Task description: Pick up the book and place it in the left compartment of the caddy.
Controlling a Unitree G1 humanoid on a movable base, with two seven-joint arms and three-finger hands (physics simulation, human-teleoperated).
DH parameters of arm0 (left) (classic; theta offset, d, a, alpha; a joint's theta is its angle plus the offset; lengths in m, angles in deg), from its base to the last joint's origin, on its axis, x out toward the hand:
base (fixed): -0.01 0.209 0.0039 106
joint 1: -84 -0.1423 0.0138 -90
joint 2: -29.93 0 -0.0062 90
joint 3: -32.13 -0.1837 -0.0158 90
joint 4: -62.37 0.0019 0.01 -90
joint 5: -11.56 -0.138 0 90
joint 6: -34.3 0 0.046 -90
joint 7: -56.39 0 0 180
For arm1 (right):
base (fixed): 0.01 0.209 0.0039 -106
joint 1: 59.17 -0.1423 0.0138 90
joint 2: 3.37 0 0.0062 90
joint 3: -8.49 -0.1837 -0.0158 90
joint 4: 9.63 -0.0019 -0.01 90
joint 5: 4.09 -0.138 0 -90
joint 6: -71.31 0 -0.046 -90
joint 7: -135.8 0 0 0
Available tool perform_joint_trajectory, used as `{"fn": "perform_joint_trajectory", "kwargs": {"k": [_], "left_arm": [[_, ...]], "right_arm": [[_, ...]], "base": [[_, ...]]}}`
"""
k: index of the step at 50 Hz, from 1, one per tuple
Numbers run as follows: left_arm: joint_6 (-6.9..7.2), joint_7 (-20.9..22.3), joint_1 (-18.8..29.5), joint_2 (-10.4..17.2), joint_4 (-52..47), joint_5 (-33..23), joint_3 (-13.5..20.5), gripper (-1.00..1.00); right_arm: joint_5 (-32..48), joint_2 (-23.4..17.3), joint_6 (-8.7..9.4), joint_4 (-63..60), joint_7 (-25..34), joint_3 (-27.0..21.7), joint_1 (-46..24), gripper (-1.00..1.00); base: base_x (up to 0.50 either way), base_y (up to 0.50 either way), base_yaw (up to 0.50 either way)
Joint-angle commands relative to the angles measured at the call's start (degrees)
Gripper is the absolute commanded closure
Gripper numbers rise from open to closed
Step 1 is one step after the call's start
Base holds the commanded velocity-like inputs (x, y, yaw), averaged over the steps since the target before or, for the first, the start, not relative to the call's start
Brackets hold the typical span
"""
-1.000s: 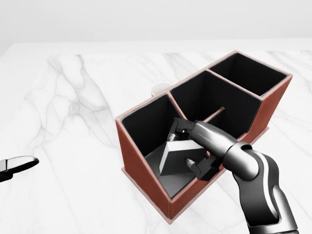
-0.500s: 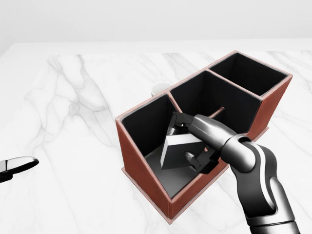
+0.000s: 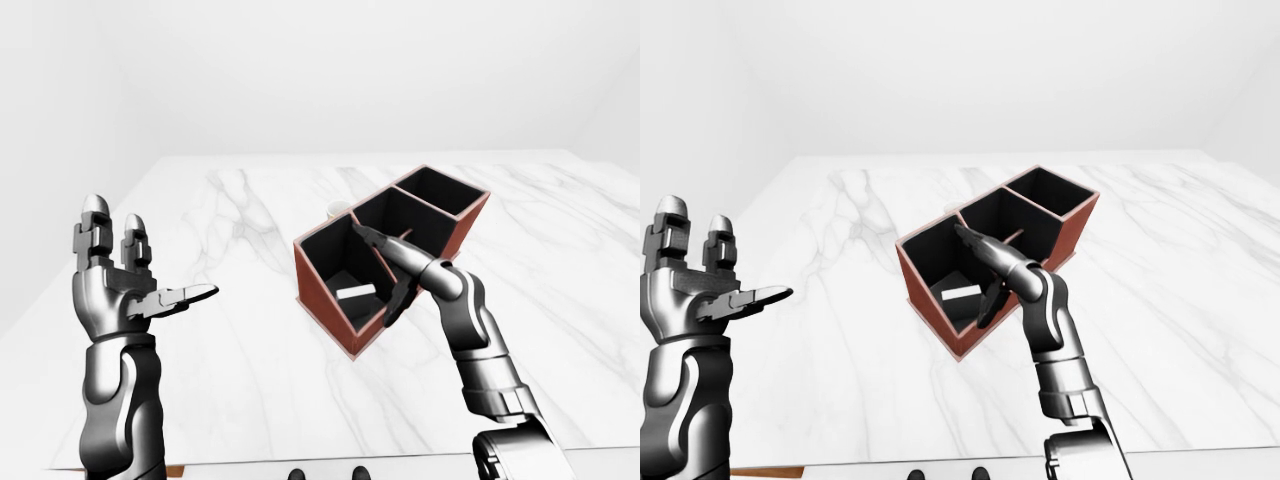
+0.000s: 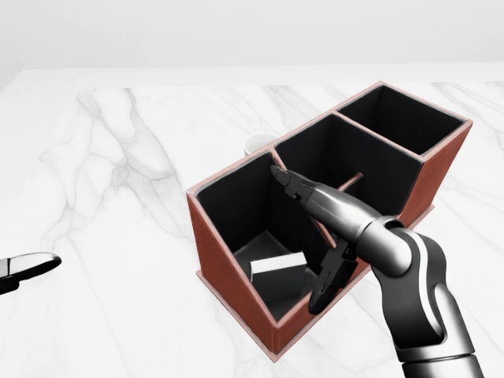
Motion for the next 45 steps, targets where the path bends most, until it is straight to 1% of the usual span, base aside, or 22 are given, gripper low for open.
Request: {"fn": "perform_joint_trajectory", "kwargs": {"k": [1,10,16,23,31,39,45], "left_arm": [[0.00,-0.08,0.19,0.12,0.06,0.03,0.10,-1.00],[0.00,-0.08,0.31,0.22,0.41,0.10,0.13,-1.00],[0.00,-0.15,-0.01,0.11,-0.49,0.26,0.15,-1.00],[0.00,-0.02,-0.39,-0.10,-1.33,0.40,0.21,-1.00],[0.00,0.33,-0.72,-0.43,-1.80,0.12,0.00,-1.00],[0.00,0.55,-0.52,-0.42,-1.21,-0.09,-0.17,-1.00],[0.00,0.69,-0.71,-0.47,-1.61,-0.06,-0.12,-1.00]], "right_arm": [[-0.15,0.07,0.00,-0.57,0.00,-0.19,0.56,-1.00],[-0.59,0.08,0.00,-2.11,0.00,-0.35,1.57,-1.00],[0.68,0.53,0.00,-12.21,0.00,0.17,1.80,-1.00],[-1.27,1.19,0.00,-27.71,0.00,0.00,-0.22,-1.00],[-5.88,0.01,0.00,-32.32,0.00,-0.33,-1.95,-1.00],[-8.04,-2.10,0.00,-39.40,0.00,0.11,-2.84,-1.00],[-10.04,-2.07,0.00,-43.37,0.00,0.54,-0.97,-1.00]], "base": [[0.00,0.00,0.00],[0.00,0.00,0.00],[0.00,0.00,0.00],[0.00,0.00,0.00],[0.00,0.00,0.00],[0.00,0.00,0.00],[0.00,0.00,0.00]]}}
